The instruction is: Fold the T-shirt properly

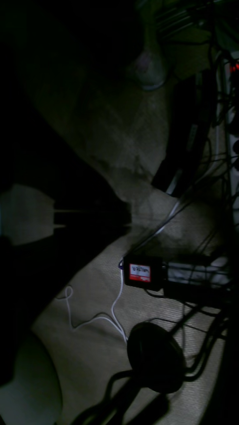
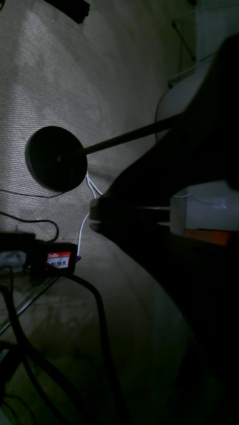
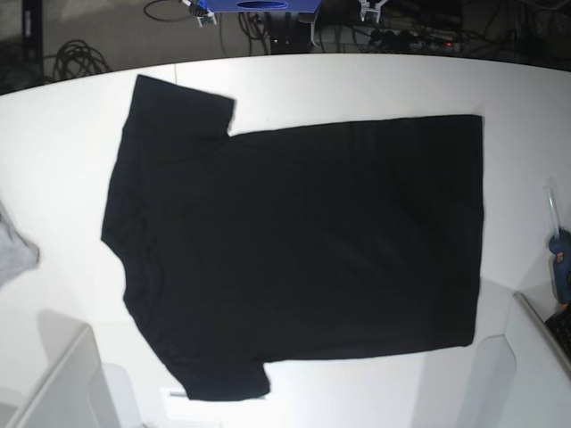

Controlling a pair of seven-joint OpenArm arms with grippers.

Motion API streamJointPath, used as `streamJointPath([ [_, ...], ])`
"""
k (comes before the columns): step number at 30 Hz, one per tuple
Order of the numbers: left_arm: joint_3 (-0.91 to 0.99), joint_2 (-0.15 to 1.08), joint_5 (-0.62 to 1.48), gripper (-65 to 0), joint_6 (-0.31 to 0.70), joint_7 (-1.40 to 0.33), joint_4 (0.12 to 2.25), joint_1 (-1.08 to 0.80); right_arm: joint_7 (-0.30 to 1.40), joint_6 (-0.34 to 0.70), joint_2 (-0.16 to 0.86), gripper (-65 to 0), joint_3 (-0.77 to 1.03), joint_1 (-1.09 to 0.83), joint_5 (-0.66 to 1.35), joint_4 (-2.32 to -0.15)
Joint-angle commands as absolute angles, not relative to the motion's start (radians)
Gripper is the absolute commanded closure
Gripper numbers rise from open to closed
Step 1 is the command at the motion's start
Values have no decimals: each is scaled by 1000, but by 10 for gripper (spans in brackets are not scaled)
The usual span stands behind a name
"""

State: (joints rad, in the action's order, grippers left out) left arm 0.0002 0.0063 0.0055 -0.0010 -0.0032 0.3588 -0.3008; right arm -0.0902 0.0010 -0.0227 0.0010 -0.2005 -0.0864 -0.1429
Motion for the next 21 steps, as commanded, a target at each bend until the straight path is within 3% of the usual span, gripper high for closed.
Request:
streamJointPath([
  [1, -8, 10, 7, 0, -5, 2, 375, -312, -94, 7, -25, 0, 4, -213, -87, -142],
  [11, -10, 30, 7, 0, -5, 2, 403, -334, -94, 7, -25, 0, 4, -234, -87, -159],
  [21, -12, 119, 7, 0, -5, 2, 731, -559, -28, 7, -16, 0, 10, -406, -85, -433],
])
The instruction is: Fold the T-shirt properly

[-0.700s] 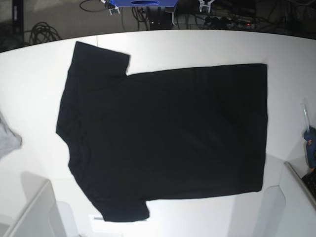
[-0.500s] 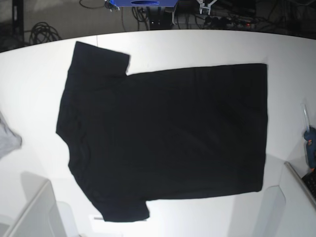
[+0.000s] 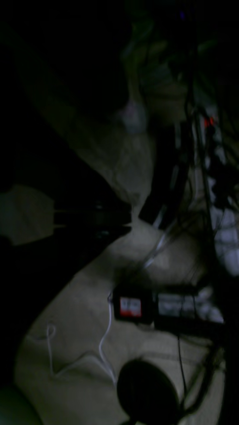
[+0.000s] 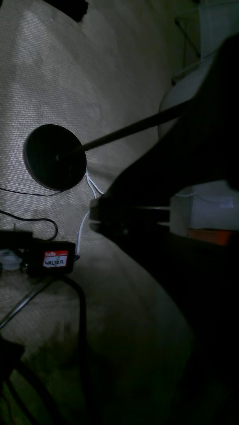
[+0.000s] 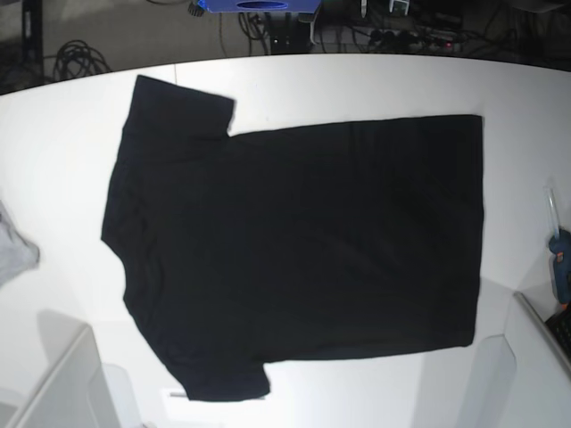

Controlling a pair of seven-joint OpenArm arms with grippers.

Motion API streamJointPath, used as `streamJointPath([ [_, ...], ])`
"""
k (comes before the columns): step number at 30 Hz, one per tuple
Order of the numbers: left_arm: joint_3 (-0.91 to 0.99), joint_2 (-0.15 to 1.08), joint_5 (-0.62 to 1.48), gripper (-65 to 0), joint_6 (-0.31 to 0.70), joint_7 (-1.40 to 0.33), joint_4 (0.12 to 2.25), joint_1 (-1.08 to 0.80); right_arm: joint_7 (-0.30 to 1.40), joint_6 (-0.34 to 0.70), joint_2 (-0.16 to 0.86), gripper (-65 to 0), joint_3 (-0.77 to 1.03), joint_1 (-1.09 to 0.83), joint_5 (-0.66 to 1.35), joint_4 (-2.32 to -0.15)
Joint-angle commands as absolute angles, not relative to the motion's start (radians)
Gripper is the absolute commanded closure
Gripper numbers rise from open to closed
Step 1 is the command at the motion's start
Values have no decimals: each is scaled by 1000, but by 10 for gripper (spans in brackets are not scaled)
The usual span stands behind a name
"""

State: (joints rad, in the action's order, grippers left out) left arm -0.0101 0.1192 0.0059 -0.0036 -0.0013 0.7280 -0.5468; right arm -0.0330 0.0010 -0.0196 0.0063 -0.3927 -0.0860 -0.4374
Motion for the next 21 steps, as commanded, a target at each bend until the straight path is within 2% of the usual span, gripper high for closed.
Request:
streamJointPath([
  [1, -12, 119, 7, 0, -5, 2, 760, -579, -28, 7, -16, 0, 31, -433, -85, -475],
  [7, -12, 140, 7, 0, -5, 2, 912, -694, -28, 7, -21, 0, 189, -567, -85, -702],
  [15, -5, 188, 7, 0, -5, 2, 1139, -835, 31, 8, -27, 0, 274, -731, -85, -998],
  [21, 4, 217, 12, 0, -5, 2, 1311, -940, 166, 8, -56, 0, 318, -817, -85, -1237],
])
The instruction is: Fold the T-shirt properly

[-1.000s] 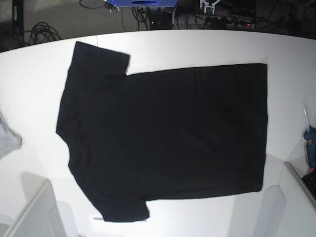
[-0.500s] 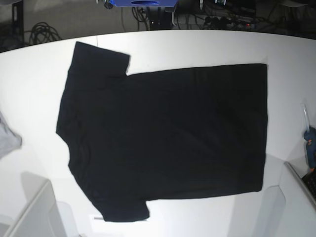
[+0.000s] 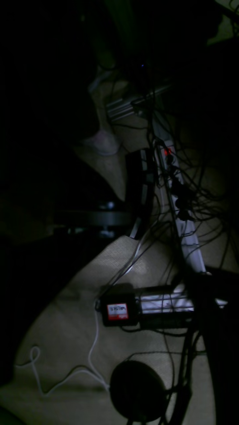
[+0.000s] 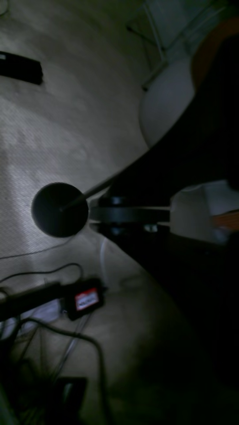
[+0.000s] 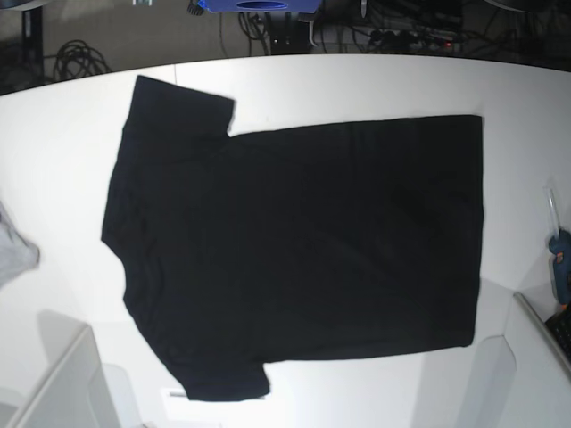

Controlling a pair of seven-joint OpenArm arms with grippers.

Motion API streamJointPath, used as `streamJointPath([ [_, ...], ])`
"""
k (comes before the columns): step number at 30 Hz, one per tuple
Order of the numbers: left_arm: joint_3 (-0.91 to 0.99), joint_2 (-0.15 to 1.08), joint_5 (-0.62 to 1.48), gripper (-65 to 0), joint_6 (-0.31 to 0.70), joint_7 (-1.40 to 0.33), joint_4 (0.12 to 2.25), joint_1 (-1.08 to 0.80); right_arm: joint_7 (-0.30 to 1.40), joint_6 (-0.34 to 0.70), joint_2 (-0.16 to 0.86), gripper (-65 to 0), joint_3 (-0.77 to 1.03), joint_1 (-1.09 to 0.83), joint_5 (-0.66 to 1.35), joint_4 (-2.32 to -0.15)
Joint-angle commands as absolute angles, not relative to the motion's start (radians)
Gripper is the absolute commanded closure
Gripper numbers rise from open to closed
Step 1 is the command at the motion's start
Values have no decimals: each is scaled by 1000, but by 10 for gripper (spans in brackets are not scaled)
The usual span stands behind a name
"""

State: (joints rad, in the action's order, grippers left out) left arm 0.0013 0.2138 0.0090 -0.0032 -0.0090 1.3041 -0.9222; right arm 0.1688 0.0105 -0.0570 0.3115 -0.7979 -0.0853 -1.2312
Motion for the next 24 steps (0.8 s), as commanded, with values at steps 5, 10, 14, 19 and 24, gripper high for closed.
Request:
streamJointPath([
  [5, 4, 252, 159, 0, -5, 2, 1443, -1007, 170, 8, -81, 0, 377, -862, -85, -1391],
  [10, 4, 314, 249, 0, -5, 2, 1583, -1067, 170, 8, -85, 0, 461, -862, -85, -1491],
  [14, 39, 320, 249, 0, -5, 2, 1707, -1129, 170, 8, -104, 0, 513, -860, -85, -1593],
  [19, 163, 315, 249, 0, -5, 2, 1840, -1190, 170, 8, -114, 0, 530, -862, -85, -1716],
  [24, 249, 314, 249, 0, -5, 2, 1926, -1205, 170, 8, -119, 0, 521, -852, -85, -1811],
])
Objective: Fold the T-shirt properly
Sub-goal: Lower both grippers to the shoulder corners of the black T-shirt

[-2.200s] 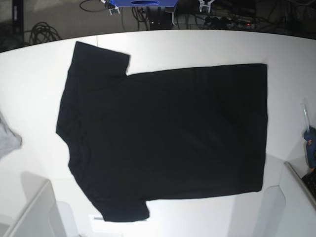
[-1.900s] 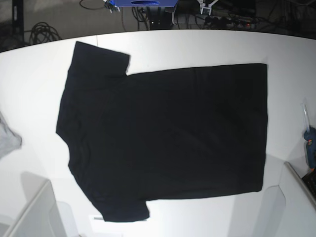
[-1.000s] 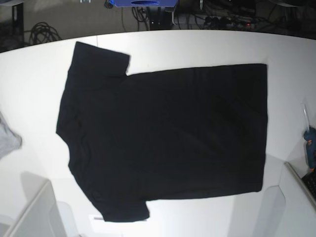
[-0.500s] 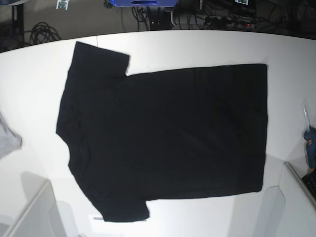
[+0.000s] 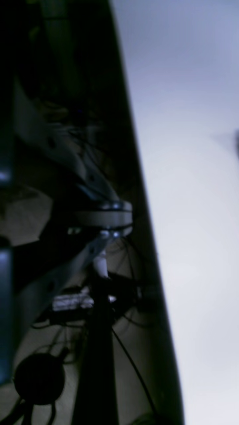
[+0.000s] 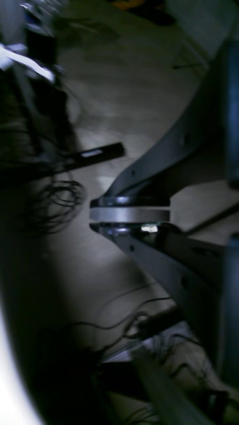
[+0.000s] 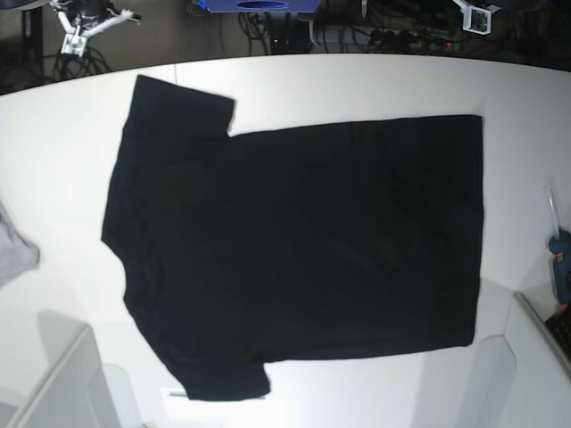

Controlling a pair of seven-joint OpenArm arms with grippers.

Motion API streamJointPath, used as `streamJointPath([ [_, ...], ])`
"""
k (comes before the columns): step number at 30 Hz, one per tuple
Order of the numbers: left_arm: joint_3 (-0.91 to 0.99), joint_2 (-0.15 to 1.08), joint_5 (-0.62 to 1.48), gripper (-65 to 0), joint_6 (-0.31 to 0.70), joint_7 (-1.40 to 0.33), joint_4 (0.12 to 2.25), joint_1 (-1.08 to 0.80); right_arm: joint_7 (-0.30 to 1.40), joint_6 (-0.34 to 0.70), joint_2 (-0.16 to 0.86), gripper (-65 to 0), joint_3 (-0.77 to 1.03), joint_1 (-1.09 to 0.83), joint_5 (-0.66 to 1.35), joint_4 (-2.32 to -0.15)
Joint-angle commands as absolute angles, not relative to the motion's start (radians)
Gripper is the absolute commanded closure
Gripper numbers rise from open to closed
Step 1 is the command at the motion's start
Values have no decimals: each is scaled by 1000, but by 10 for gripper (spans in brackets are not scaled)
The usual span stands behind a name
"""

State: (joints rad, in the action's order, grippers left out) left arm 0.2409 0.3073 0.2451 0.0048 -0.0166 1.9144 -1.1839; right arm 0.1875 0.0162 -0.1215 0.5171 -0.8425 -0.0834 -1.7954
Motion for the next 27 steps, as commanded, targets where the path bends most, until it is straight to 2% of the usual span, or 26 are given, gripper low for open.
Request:
streamJointPath([
  [1, 266, 312, 251, 0, -5, 2, 1937, -1205, 170, 8, -120, 0, 521, -843, -85, -1834],
  [5, 328, 308, 255, 0, -5, 2, 1960, -1194, 170, 8, -120, 0, 504, -803, -85, -1894],
  [12, 487, 211, 249, 0, -5, -1, 1959, -1095, 170, 8, -119, 0, 375, -730, -85, -1931],
  [20, 555, 213, 252, 0, -5, -1, 1957, -1059, 170, 8, -119, 0, 245, -691, -81, -1933],
  [22, 555, 213, 255, 0, -5, -1, 1956, -1047, 170, 8, -119, 0, 242, -684, -16, -1933],
  [23, 553, 213, 255, 0, -5, -1, 1956, -1041, 170, 8, -116, -44, 246, -682, 35, -1933],
  [25, 547, 213, 255, 0, -5, -7, 1952, -1027, 170, 8, -102, -174, 248, -682, 150, -1933],
  [27, 545, 214, 255, 0, -5, -8, 1954, -1021, 170, 8, -59, -260, 246, -685, 254, -1933],
])
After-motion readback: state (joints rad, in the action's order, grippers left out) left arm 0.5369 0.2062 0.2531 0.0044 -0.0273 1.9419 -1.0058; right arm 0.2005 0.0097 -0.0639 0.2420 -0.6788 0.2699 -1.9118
